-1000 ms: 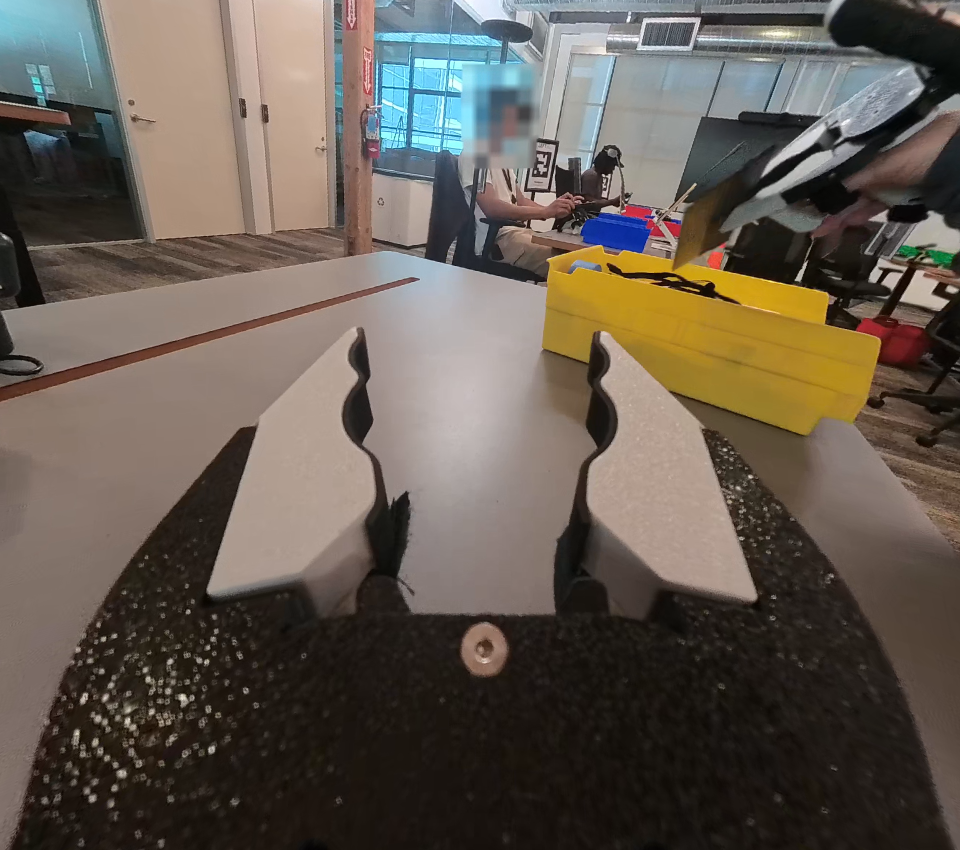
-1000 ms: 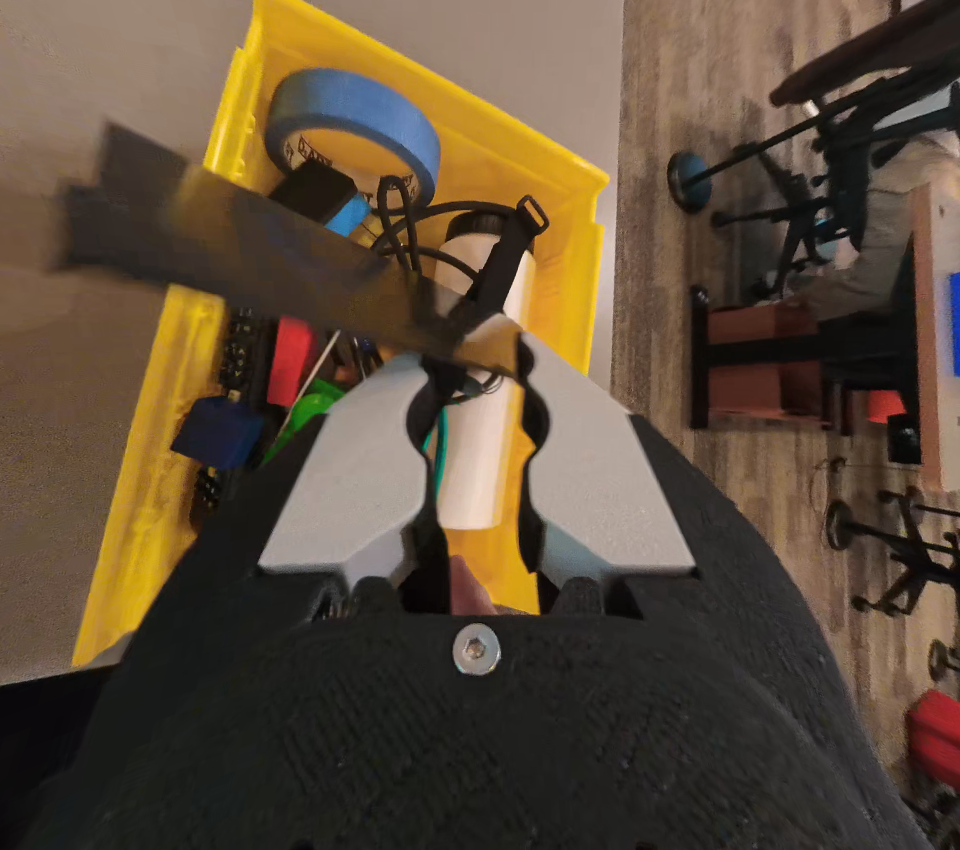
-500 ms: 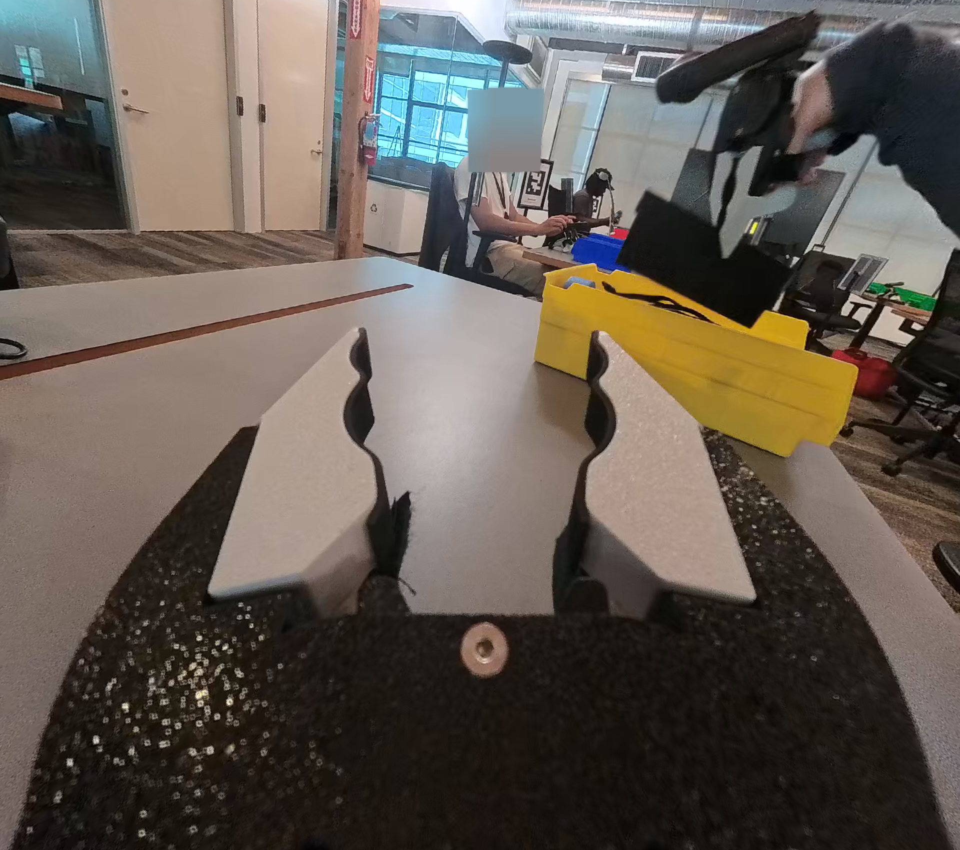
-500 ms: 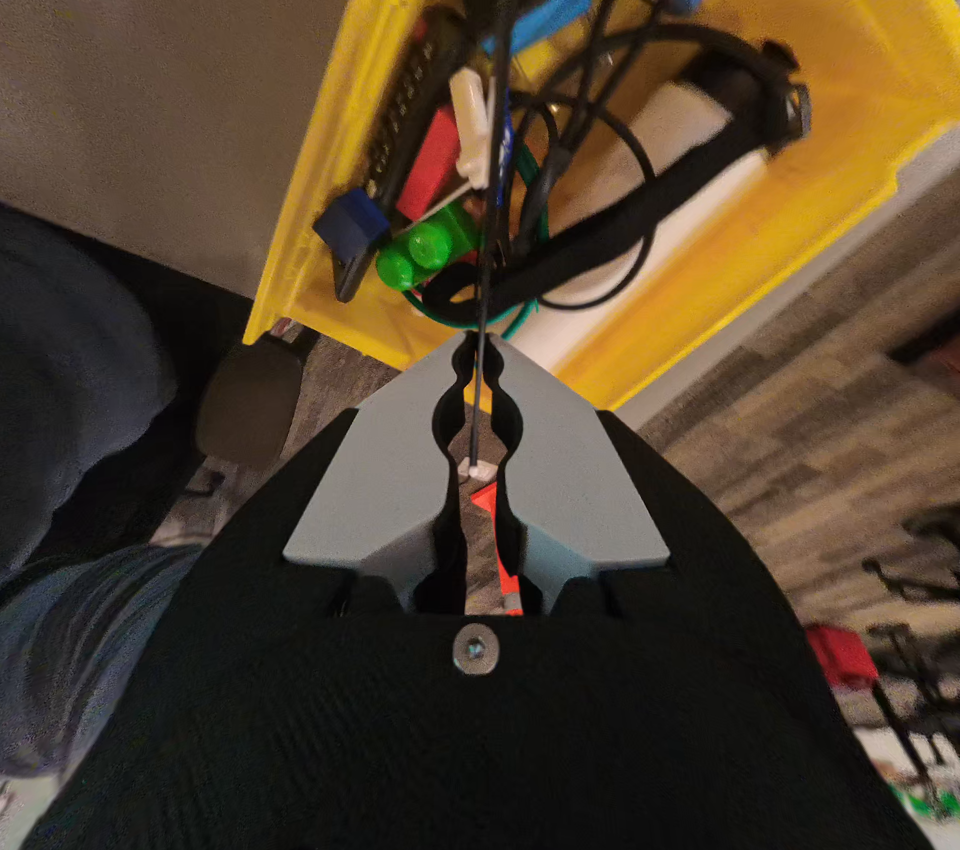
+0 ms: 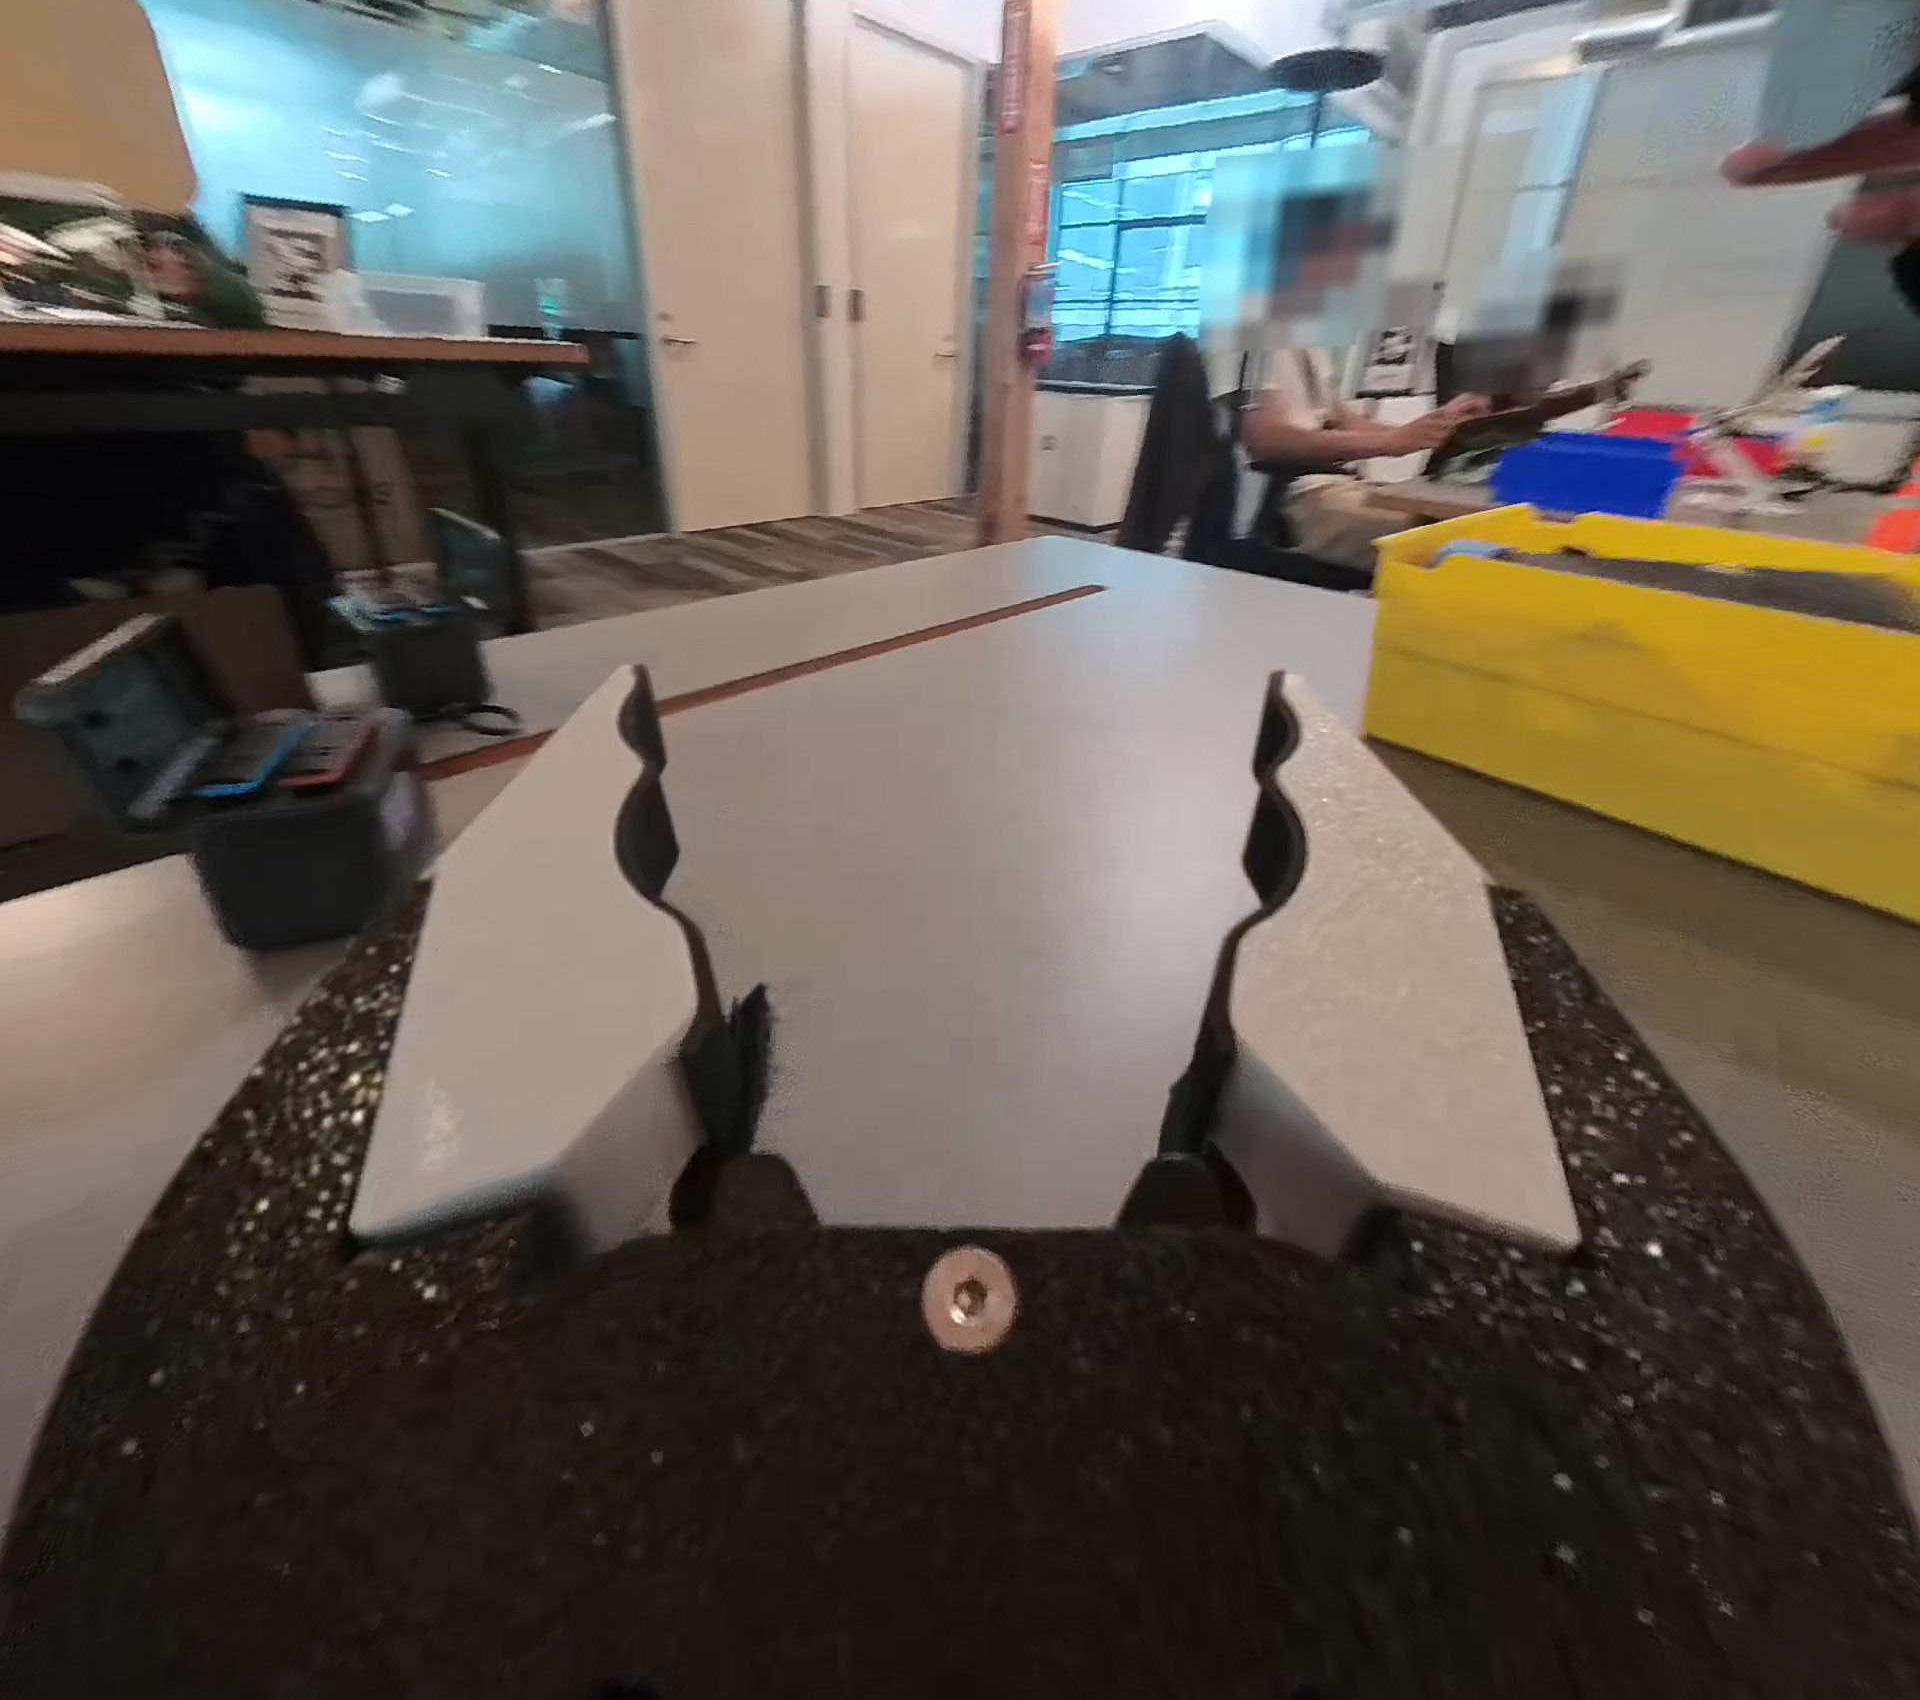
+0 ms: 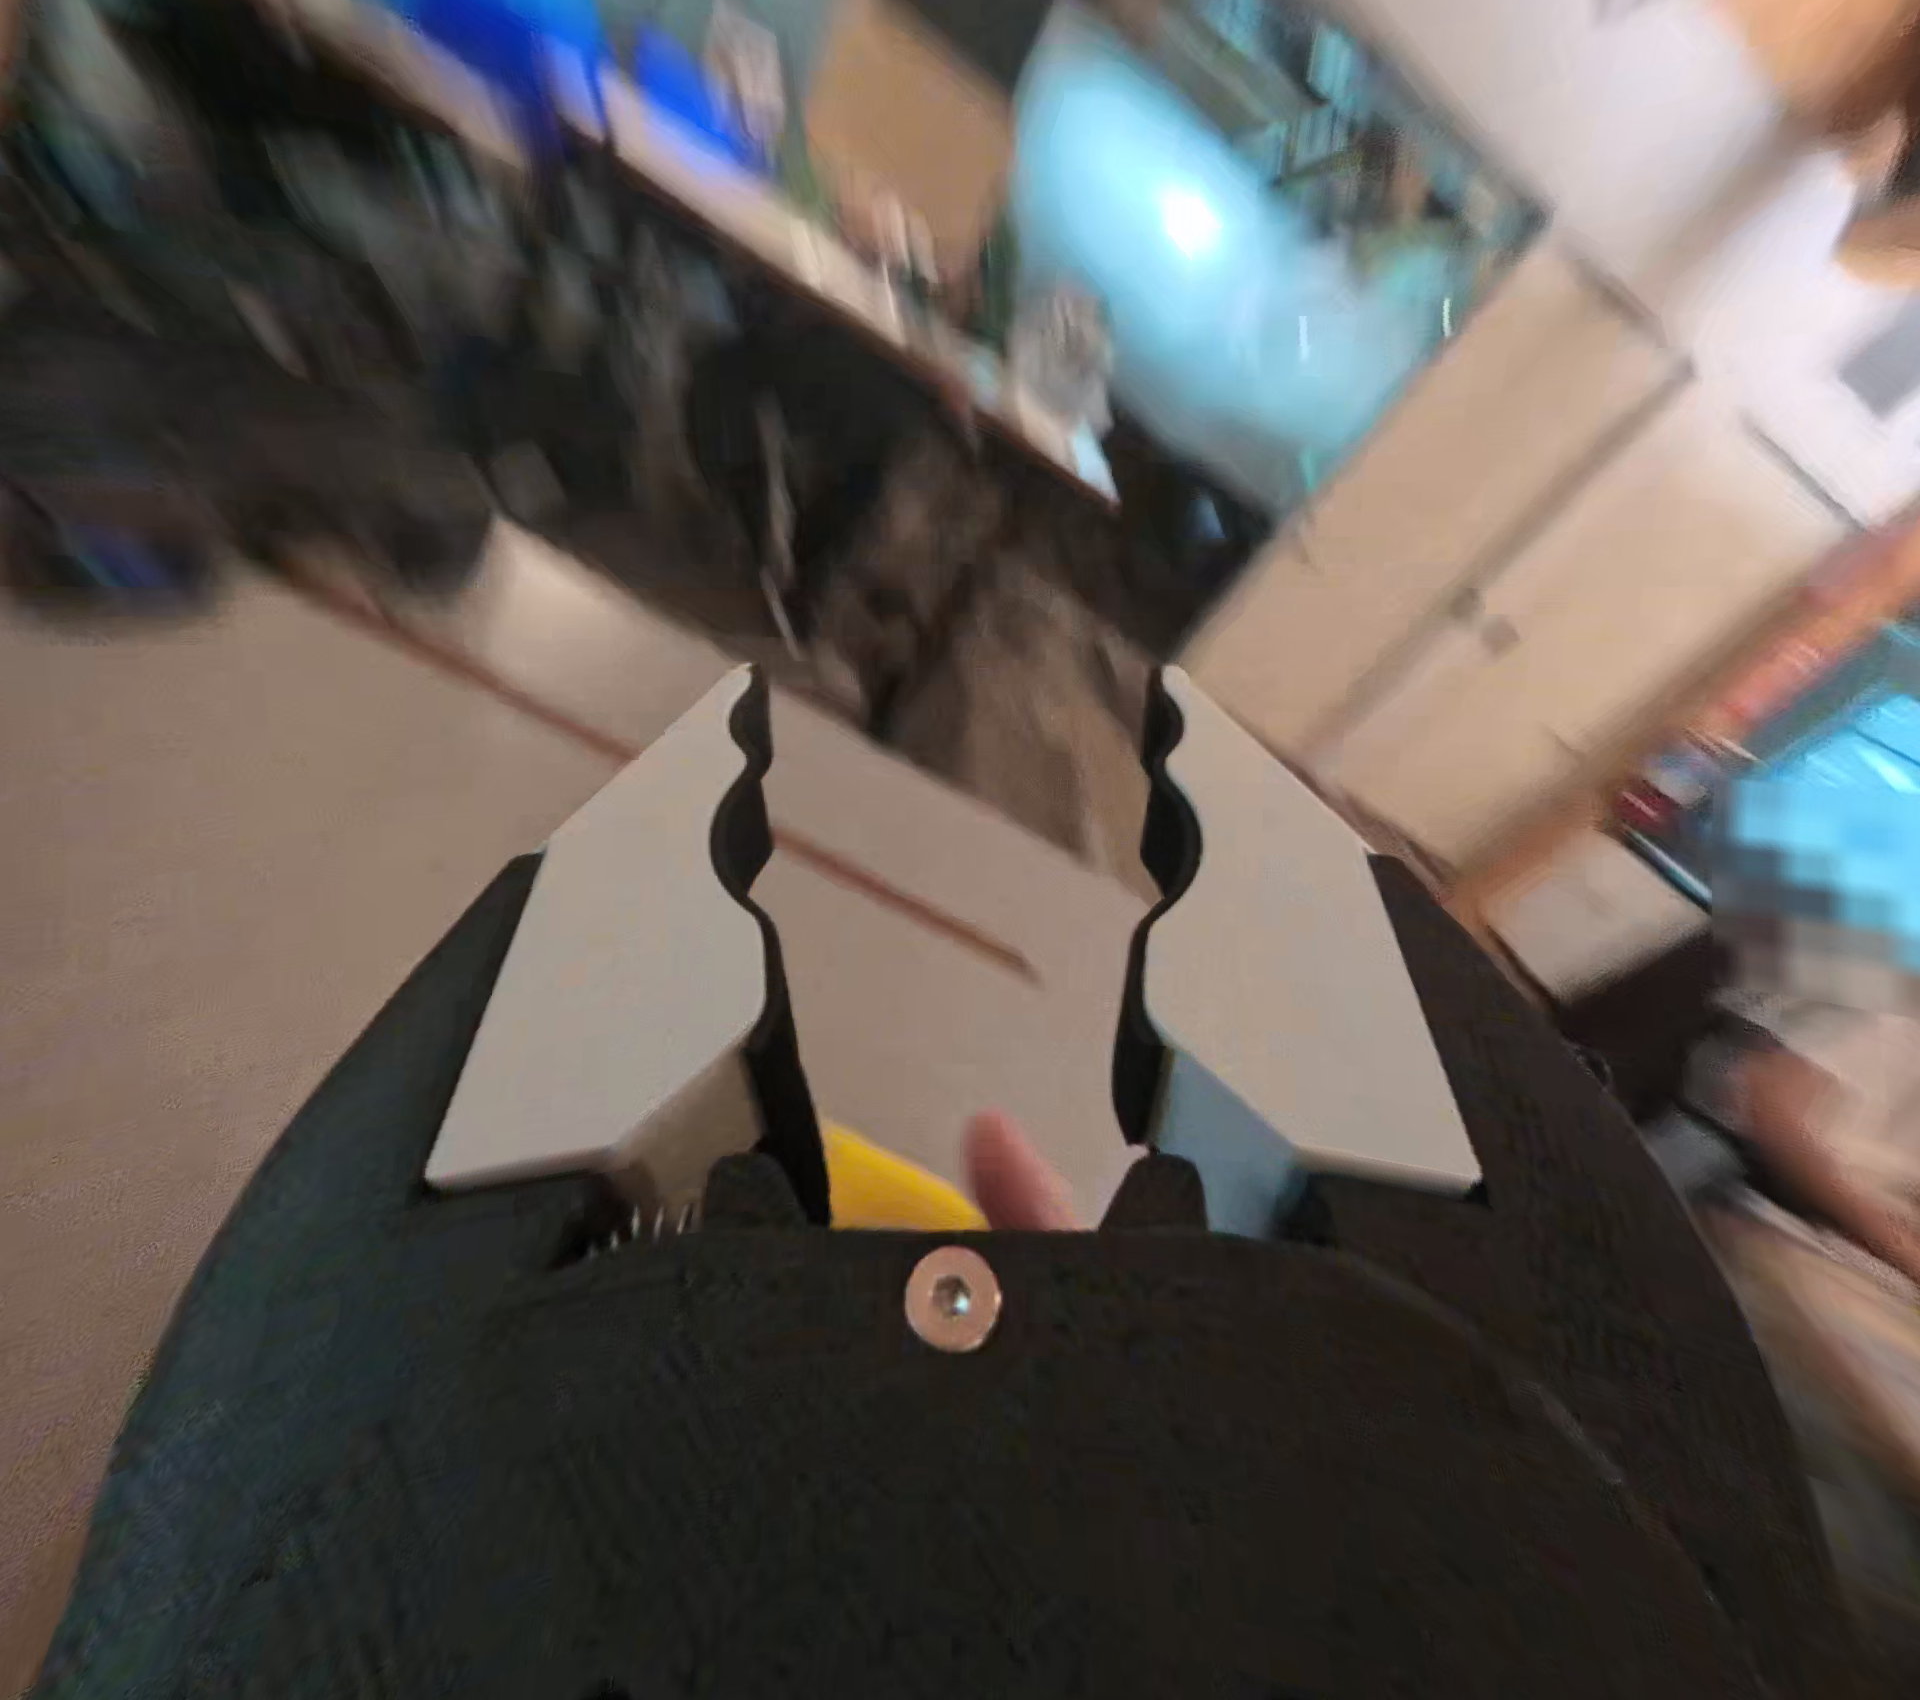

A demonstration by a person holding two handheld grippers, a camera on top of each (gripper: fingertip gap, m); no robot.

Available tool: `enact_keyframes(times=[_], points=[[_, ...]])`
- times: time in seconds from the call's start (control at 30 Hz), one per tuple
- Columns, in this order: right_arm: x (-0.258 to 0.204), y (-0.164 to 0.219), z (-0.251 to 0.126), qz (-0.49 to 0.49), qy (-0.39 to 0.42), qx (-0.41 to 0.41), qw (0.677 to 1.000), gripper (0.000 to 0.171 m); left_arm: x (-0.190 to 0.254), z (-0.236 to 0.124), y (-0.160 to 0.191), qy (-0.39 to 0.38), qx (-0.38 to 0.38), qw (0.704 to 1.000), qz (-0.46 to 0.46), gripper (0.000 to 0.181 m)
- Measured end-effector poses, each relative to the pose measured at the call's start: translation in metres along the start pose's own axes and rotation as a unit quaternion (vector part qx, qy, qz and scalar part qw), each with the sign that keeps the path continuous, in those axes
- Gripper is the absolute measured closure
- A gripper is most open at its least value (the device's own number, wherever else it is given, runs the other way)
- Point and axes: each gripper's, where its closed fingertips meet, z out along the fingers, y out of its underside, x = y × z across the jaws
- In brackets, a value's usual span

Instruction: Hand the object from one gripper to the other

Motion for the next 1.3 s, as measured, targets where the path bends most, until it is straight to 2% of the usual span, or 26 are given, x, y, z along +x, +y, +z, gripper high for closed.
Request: enact_keyframes(times=[0.07,0.13,0.23,0.33,0.4,0.5,0.57,0.7,0.83,0.93,1.03,1.07,1.17,1.3], points=[[-0.045,-0.003,0.002,0.084,-0.015,0.084,0.993,0.08,-0.007,-0.001,-0.002,-0.034,0.002,0.999,0.026,0.059],[-0.087,0.024,0.014,0.117,-0.027,0.088,0.989,0.06,-0.01,-0.002,-0.003,-0.052,0.003,0.998,0.04,0.05],[-0.135,0.064,0.025,0.134,-0.03,0.076,0.988,0.042,-0.01,-0.001,-0.002,-0.061,-0.001,0.997,0.051,0.037],[-0.152,0.086,0.023,0.135,0.004,0.091,0.987,0.041,-0.005,0.0,-0.002,-0.061,-0.006,0.996,0.069,0.033],[-0.158,0.086,0.021,0.127,0.006,0.102,0.987,0.042,-0.002,0.001,-0.004,-0.062,-0.005,0.994,0.087,0.035],[-0.168,0.085,0.014,0.058,0.009,0.122,0.991,0.051,0.009,0.0,-0.006,-0.047,-0.012,0.992,0.115,0.046],[-0.171,0.088,0.016,0.046,0.005,0.116,0.992,0.052,0.018,-0.001,-0.013,-0.033,-0.015,0.99,0.135,0.056],[-0.174,0.097,0.021,0.059,-0.007,0.1,0.993,0.056,0.017,-0.027,-0.067,-0.079,0.004,0.986,0.145,0.084],[-0.17,0.097,0.021,0.083,-0.009,0.104,0.991,0.059,-0.031,-0.092,-0.116,-0.195,-0.035,0.97,0.143,0.098],[-0.172,0.099,0.023,0.087,-0.014,0.1,0.991,0.061,-0.101,-0.156,-0.119,-0.294,-0.129,0.941,0.111,0.102],[-0.175,0.1,0.025,0.086,-0.022,0.095,0.991,0.062,-0.161,-0.22,-0.07,-0.335,-0.301,0.892,0.027,0.116],[-0.176,0.101,0.026,0.085,-0.025,0.094,0.992,0.063,-0.174,-0.24,-0.049,-0.342,-0.354,0.87,-0.006,0.116],[-0.179,0.102,0.026,0.083,-0.03,0.091,0.992,0.064,-0.194,-0.29,-0.002,-0.355,-0.471,0.807,-0.03,0.125],[-0.181,0.103,0.027,0.082,-0.035,0.088,0.992,0.064,-0.2,-0.329,0.031,-0.372,-0.574,0.728,0.038,0.132]])
